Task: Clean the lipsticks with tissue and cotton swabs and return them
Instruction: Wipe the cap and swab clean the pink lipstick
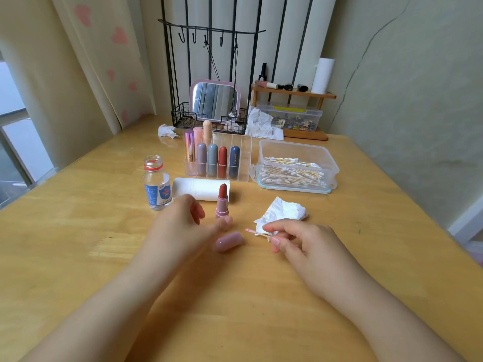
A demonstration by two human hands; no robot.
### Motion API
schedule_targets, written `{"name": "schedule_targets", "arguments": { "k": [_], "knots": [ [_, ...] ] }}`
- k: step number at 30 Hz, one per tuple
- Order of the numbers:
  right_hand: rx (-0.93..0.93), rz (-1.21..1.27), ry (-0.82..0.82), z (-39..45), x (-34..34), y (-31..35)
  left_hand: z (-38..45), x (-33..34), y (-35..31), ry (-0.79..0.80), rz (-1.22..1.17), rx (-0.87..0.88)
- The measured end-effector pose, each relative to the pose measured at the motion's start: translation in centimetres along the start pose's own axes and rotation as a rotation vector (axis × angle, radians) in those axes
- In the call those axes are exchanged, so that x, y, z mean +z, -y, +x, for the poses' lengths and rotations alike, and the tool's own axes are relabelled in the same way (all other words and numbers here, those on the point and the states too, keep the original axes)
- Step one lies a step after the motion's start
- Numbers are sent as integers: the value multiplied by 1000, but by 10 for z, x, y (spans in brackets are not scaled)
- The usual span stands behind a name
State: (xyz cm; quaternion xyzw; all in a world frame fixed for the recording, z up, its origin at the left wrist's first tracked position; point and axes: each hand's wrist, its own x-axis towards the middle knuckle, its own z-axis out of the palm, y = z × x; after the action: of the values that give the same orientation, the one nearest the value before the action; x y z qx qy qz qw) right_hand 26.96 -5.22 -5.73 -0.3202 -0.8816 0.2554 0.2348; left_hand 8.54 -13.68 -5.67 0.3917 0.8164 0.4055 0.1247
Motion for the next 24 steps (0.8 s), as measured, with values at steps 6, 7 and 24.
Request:
{"name": "schedule_targets", "arguments": {
  "k": [6, 7, 24],
  "knots": [
    [65, 172, -52, -2, 0, 7, 9, 12, 10, 31, -105, 86],
    [71, 198, -57, -2, 0, 8, 10, 14, 10, 38, -105, 87],
    [-205, 248, -358, -12, -18, 30, -28, 3, -18, 42, -449, 378]
  ]
}}
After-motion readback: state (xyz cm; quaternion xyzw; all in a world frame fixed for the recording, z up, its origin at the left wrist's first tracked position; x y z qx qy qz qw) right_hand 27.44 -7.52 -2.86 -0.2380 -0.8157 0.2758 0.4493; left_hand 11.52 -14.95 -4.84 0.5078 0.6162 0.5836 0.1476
